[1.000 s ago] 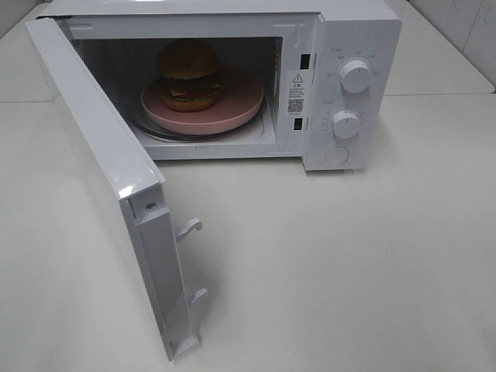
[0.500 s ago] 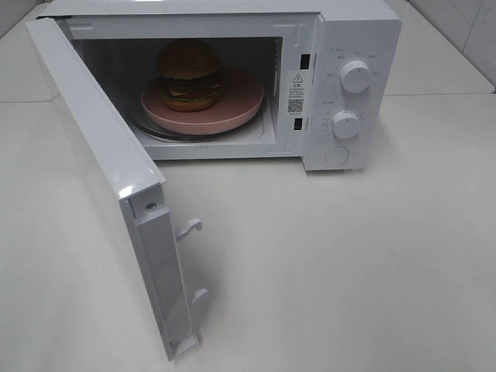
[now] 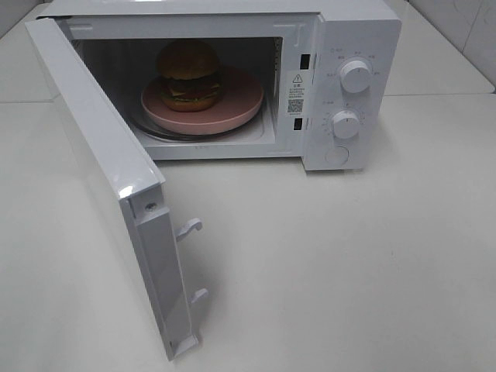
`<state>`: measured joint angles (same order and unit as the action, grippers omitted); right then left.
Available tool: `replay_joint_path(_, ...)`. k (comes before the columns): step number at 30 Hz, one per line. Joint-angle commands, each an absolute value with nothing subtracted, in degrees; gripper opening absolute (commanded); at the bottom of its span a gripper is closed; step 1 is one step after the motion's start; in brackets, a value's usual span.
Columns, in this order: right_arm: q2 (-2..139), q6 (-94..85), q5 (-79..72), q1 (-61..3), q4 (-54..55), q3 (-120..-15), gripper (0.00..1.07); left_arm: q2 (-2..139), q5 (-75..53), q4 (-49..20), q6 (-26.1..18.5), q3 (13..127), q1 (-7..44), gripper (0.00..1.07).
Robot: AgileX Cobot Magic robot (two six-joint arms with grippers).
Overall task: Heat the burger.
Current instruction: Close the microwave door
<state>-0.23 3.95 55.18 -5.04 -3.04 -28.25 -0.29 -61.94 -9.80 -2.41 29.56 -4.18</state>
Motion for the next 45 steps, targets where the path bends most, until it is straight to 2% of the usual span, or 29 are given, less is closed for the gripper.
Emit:
replay_joint_path(1, -2.01, 4.07, 55.00, -4.47, -2.92, -28.13, 0.76, -1.20, -61.13, -9.91, -2.29, 29.56, -4.30, 1.00)
replay_joint_path(11, -2.01, 4.07, 55.00, -3.95, -2.92, -28.13, 0.72, -1.15, -61.13, -9.80, -2.29, 29.56, -4.30, 1.00)
replay_joint_path(45, -2.01, 4.13, 55.00, -3.95, -2.92, -28.13, 0.72, -1.15, -61.13, -9.80, -2.29, 29.56, -4.30, 1.00)
